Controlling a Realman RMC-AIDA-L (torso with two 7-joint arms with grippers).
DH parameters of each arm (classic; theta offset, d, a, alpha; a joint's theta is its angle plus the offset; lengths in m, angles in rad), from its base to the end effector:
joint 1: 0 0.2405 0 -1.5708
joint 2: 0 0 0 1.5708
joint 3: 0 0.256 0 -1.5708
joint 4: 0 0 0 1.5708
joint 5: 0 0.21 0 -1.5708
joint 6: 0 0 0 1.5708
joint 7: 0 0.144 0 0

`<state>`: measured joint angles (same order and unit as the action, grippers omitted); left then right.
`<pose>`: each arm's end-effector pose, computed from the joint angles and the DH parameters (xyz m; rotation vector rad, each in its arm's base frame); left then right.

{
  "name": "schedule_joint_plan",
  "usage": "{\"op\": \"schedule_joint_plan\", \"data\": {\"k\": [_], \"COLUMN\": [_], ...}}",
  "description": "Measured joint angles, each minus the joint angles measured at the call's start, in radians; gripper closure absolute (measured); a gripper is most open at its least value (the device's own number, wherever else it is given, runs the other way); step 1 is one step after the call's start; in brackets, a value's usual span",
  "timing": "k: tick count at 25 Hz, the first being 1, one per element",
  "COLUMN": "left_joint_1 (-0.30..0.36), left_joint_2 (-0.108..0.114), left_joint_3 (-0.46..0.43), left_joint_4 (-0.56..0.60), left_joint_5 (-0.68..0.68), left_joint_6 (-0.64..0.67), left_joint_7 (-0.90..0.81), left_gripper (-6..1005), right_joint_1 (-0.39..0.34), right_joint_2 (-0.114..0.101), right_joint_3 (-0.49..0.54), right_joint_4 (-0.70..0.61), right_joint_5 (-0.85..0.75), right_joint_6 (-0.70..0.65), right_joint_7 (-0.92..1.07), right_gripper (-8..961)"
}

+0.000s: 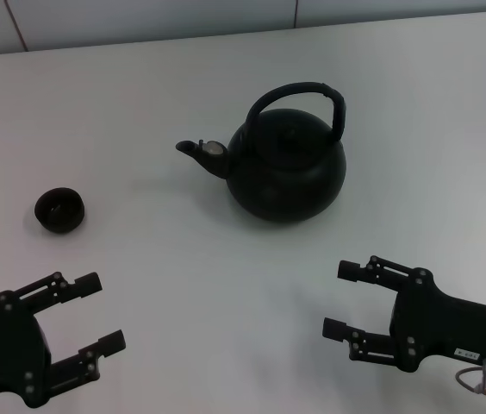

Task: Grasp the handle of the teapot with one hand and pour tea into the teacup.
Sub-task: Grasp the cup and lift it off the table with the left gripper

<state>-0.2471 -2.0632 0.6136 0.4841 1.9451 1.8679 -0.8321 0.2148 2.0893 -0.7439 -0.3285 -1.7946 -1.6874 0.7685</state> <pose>-0.3141 0.2072 -0.0027 -2.6652 -0.3187 -0.9869 0.3204 0.1973 -0.0435 -2.5698 0.4943 0.9615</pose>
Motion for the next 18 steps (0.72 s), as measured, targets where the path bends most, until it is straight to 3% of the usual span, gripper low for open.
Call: {"op": "schedule_joint_plan", "data": {"k": [18], "left_joint_1": [-0.004], "left_joint_2": [0.000], "left_joint_3": [0.000], "left_joint_4": [0.004], "left_joint_5": [-0.003], "left_joint_6": [-0.003], "left_joint_7": [-0.007], "left_gripper": [305], "right_joint_1": [0.000], "right_joint_2": [-0.002], "right_joint_3": [0.000], "right_joint_4": [0.006], "right_joint_5": [0.002], "right_joint_6": [0.000], "right_joint_7": [0.000], "right_gripper": [168]}}
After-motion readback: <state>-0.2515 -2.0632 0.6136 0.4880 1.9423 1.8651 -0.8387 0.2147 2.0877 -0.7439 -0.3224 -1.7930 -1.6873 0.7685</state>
